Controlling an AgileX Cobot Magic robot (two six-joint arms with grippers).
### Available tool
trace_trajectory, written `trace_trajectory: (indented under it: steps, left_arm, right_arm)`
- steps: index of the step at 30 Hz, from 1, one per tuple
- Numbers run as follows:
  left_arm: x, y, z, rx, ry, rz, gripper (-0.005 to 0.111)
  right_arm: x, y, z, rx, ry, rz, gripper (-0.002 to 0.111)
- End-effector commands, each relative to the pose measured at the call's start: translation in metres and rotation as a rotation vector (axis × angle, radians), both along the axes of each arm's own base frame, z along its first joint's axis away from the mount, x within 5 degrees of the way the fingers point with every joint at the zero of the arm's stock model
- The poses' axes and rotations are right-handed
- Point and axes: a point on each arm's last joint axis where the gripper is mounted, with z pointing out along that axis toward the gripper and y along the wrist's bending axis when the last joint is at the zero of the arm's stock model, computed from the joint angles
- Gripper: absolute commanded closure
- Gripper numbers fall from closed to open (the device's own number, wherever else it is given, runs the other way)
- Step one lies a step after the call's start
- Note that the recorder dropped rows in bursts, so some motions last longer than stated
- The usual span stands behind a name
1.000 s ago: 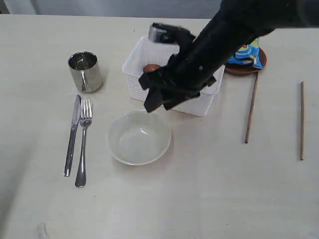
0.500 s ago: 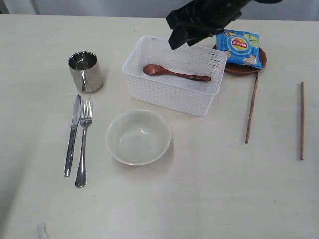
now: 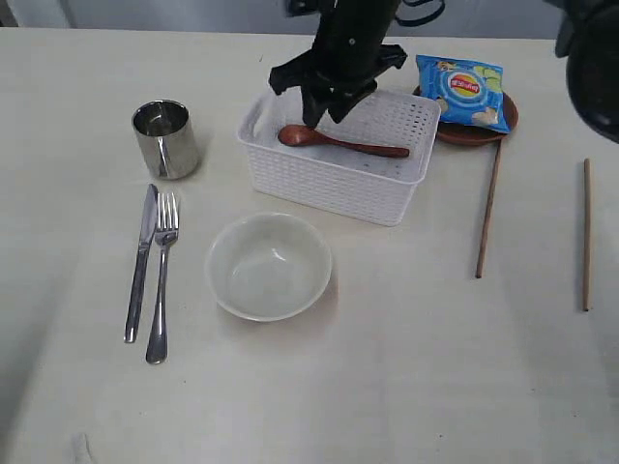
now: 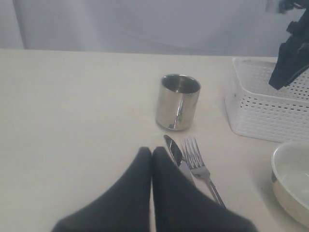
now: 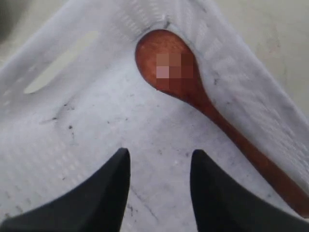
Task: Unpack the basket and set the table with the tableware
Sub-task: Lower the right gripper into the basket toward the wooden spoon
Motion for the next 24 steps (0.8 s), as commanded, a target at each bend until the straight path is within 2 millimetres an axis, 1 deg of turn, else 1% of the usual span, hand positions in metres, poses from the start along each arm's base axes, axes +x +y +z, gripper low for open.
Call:
trace_trajectory:
  steps: [1, 10, 24]
  left_arm:
    - [0.0, 0.0, -0.001, 0.003, -0.003, -0.005, 0.107]
    - [0.0, 0.0, -0.001, 0.003, -0.003, -0.005, 0.107]
    - [0.0, 0.0, -0.001, 0.003, -0.003, -0.005, 0.107]
  right_arm:
    - [0.003, 0.0, -0.015, -0.125, -0.019, -0.074, 0.068]
    - [0.01, 0.002, -0.048, -0.147, -0.022, -0.092, 0.068]
    - [0.021, 0.005, -0.048, -0.108, -0.129, -0.133, 0.068]
